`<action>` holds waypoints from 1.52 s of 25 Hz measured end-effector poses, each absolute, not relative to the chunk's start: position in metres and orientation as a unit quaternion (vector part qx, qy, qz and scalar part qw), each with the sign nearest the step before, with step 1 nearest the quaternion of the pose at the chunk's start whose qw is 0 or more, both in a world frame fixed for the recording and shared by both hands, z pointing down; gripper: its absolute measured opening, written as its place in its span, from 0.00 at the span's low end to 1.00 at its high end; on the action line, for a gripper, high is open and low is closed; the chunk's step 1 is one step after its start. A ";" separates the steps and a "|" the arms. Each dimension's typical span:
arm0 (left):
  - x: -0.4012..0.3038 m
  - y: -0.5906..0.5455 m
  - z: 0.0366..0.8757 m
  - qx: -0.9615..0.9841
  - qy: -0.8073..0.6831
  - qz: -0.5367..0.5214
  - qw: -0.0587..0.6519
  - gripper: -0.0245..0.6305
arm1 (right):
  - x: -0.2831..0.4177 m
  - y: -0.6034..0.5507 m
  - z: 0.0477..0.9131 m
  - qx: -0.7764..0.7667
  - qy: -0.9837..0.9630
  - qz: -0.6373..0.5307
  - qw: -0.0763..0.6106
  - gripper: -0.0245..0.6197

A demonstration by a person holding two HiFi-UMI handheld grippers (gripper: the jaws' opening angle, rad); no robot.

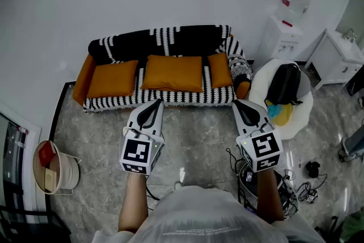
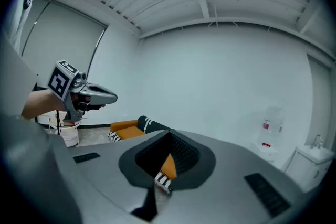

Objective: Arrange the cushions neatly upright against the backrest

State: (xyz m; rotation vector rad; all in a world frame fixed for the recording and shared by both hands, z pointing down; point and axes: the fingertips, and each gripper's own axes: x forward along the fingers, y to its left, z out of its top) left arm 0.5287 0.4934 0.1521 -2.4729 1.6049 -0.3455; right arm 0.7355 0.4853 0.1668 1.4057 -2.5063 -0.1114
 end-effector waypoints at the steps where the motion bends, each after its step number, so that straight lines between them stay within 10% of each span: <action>1: 0.529 0.493 0.152 -0.829 0.540 -0.117 0.089 0.07 | 0.737 0.485 0.168 0.483 -0.864 -0.038 0.133 0.04; 19: 0.545 0.492 0.195 -0.776 0.612 -0.150 0.031 0.07 | 0.776 0.483 0.180 0.444 -0.894 0.000 0.067 0.04; 38: 0.472 0.374 0.224 -0.798 0.584 -0.142 0.029 0.07 | 0.691 0.361 0.231 0.435 -0.886 0.043 0.151 0.04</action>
